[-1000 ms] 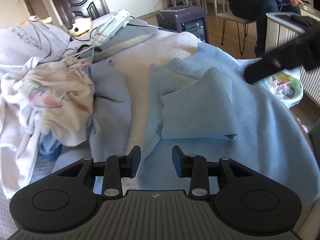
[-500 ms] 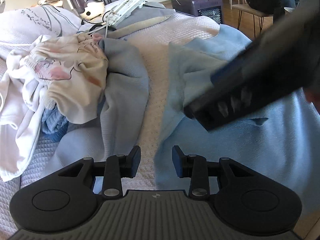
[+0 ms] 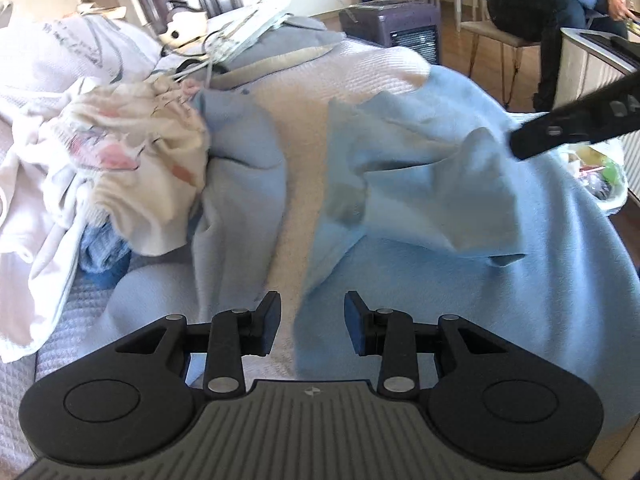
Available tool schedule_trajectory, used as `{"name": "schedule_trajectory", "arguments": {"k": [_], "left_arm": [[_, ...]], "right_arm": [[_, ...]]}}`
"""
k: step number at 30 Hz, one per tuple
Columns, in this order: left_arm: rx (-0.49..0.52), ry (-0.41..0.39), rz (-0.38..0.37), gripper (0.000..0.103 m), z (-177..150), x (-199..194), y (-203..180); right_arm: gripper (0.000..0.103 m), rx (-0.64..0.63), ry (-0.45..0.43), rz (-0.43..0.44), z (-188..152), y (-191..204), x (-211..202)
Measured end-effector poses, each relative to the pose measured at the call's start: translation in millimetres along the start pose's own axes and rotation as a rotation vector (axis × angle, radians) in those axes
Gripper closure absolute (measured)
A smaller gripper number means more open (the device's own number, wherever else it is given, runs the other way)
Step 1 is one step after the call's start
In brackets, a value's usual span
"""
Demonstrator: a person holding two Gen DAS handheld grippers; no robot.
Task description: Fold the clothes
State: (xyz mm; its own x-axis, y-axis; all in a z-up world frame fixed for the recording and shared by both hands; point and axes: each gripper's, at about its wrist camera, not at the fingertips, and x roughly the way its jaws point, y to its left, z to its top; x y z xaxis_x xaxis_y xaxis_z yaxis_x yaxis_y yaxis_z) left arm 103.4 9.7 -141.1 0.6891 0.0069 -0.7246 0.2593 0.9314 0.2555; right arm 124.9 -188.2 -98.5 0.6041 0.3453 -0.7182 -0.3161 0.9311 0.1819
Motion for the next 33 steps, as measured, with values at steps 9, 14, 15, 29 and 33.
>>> {"name": "schedule_trajectory", "arguments": {"k": [9,14,15,29,33], "left_arm": [[0.051,-0.049,-0.089,0.070,12.3,0.6,-30.5],[-0.098,-0.063,-0.173,0.063,20.1,-7.8,-21.0],[-0.146,-0.046,-0.189,0.063,20.4,-4.7,-15.9],[-0.663,0.067,-0.453,0.063,-2.3,36.6,38.0],[-0.621,0.061,-0.411,0.060,-0.8,32.5,35.9]], "right_arm": [[0.090,-0.030,0.013,0.062,-12.8,8.7,-7.2],[0.090,-0.029,-0.009,0.096,-6.0,19.9,-4.9],[0.090,-0.022,-0.006,0.095,-8.1,19.1,-5.3],[0.089,0.053,0.205,-0.046,-63.0,-3.3,2.8],[0.089,0.055,0.245,-0.046,-70.9,-3.6,13.4]]}}
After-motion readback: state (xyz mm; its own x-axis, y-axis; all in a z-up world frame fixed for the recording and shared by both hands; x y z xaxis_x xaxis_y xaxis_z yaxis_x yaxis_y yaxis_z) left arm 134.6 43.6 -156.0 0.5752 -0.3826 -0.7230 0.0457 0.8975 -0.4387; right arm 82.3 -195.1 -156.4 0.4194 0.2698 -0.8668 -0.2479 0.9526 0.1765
